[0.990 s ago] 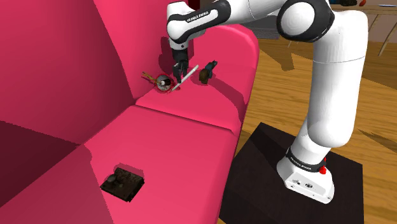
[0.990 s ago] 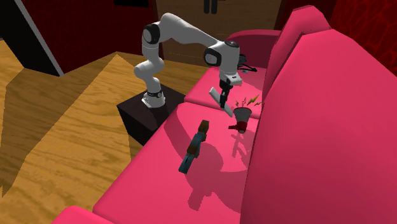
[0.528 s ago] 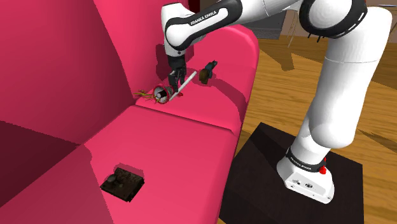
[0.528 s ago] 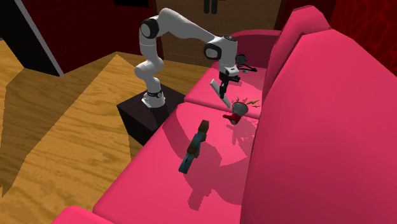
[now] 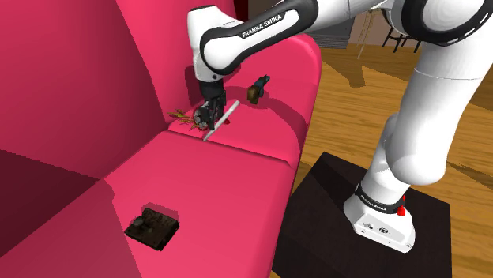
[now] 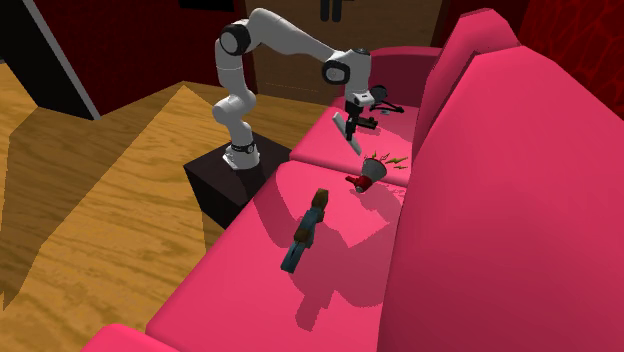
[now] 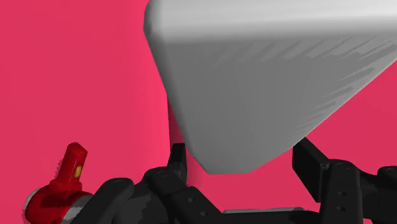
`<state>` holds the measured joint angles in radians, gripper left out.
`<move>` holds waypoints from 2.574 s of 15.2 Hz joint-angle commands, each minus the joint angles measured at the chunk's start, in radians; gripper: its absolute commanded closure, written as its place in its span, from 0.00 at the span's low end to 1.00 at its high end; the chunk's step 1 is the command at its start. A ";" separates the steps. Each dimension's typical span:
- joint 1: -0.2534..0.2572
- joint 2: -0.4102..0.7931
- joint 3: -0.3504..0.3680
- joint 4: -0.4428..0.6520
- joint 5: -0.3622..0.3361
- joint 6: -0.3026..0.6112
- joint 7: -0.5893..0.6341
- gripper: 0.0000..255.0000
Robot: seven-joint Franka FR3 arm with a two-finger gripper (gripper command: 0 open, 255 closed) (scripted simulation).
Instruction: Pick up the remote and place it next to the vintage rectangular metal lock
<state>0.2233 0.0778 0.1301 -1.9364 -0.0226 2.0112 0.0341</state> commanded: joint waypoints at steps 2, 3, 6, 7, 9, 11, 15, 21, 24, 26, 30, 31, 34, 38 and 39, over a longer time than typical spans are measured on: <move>0.034 -0.024 0.030 -0.028 0.001 0.004 0.064 1.00; 0.046 -0.030 0.041 -0.036 0.002 0.005 0.087 1.00; 0.082 -0.043 0.074 -0.051 0.003 0.007 0.156 1.00; 0.094 -0.045 0.085 -0.054 0.004 0.007 0.179 1.00; 0.118 -0.047 0.108 -0.056 0.003 0.007 0.227 1.00; 0.142 -0.044 0.131 -0.053 0.002 0.005 0.274 1.00; 0.192 -0.028 0.177 -0.034 -0.004 0.000 0.372 1.00; 0.271 0.025 0.241 0.030 -0.027 -0.016 0.523 1.00; 0.313 0.065 0.270 0.078 -0.047 -0.029 0.600 1.00; 0.344 0.097 0.287 0.116 -0.062 -0.040 0.651 1.00; 0.410 0.172 0.316 0.209 -0.099 -0.068 0.752 1.00; 0.429 0.193 0.322 0.236 -0.110 -0.077 0.776 1.00; 0.446 0.220 0.324 0.242 -0.123 -0.061 0.801 1.00; 0.447 0.235 0.321 0.208 -0.132 -0.013 0.807 1.00; 0.448 0.239 0.320 0.200 -0.135 -0.001 0.809 1.00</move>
<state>0.6706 0.3144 0.4503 -1.7259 -0.1555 1.9966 0.8404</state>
